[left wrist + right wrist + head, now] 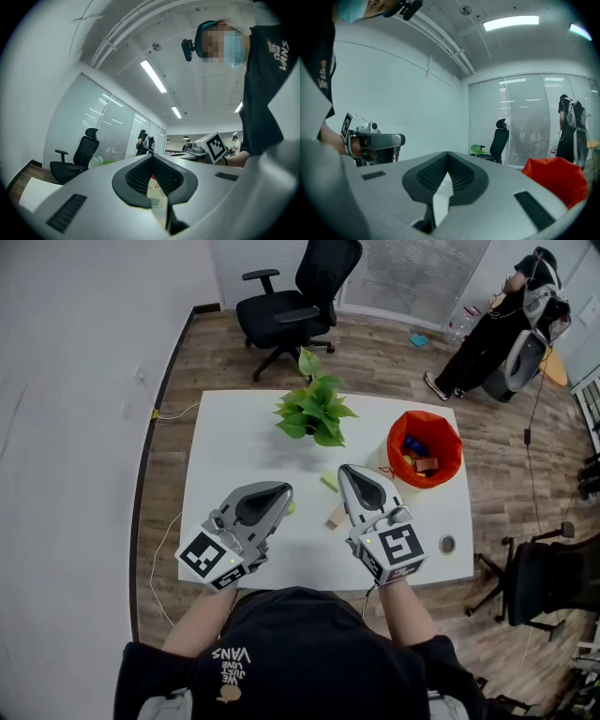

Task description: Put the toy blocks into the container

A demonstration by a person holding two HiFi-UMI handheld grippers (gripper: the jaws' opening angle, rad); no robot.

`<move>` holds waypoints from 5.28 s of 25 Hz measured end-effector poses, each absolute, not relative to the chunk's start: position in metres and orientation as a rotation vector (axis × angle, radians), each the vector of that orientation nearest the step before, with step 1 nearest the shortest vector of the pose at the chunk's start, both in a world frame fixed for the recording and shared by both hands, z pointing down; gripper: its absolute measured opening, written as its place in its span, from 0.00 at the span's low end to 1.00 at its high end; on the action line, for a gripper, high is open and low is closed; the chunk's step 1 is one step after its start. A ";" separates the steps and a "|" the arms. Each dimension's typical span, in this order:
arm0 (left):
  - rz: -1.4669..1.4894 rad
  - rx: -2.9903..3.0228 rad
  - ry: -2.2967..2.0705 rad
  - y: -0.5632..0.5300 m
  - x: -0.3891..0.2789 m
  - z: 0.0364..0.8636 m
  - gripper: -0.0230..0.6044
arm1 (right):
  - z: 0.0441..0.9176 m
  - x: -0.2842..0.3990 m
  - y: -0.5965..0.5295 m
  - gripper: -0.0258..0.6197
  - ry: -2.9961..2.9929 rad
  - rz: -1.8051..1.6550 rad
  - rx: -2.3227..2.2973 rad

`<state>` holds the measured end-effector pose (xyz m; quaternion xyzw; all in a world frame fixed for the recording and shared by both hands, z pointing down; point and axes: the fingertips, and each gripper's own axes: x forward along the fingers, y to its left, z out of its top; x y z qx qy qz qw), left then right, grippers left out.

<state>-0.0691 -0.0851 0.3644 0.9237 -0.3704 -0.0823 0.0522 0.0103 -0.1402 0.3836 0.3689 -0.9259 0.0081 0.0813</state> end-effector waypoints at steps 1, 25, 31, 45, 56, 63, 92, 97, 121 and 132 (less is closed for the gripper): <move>-0.251 2.809 -1.132 -0.085 -0.070 0.364 0.05 | 0.384 0.008 -0.140 0.07 -2.772 0.025 1.093; -0.228 2.727 -1.338 -0.070 -0.118 0.371 0.05 | 0.438 -0.059 -0.131 0.07 -2.764 0.070 0.839; -0.230 2.731 -1.329 -0.071 -0.118 0.371 0.05 | 0.484 -0.063 -0.131 0.07 -2.676 0.127 0.807; -0.223 2.724 -1.327 -0.068 -0.122 0.373 0.05 | 0.568 -0.075 -0.117 0.07 -2.511 0.234 0.667; -0.221 2.709 -1.349 -0.066 -0.127 0.375 0.05 | 0.613 -0.076 -0.107 0.07 -2.405 0.274 0.587; -0.223 2.702 -1.359 -0.065 -0.128 0.375 0.05 | 0.629 -0.077 -0.103 0.07 -2.360 0.283 0.553; -0.208 2.676 -1.382 -0.060 -0.133 0.379 0.05 | 0.650 -0.081 -0.106 0.27 -2.275 0.195 0.478; -0.208 2.685 -1.373 -0.062 -0.131 0.377 0.05 | 0.633 -0.083 -0.107 0.27 -2.317 0.177 0.493; -0.221 2.783 -1.166 -0.066 -0.086 0.370 0.05 | 0.502 -0.055 -0.114 0.27 -2.555 0.082 0.732; -0.225 2.833 -0.999 -0.072 -0.052 0.372 0.05 | 0.457 -0.013 -0.116 0.27 -2.584 0.048 0.917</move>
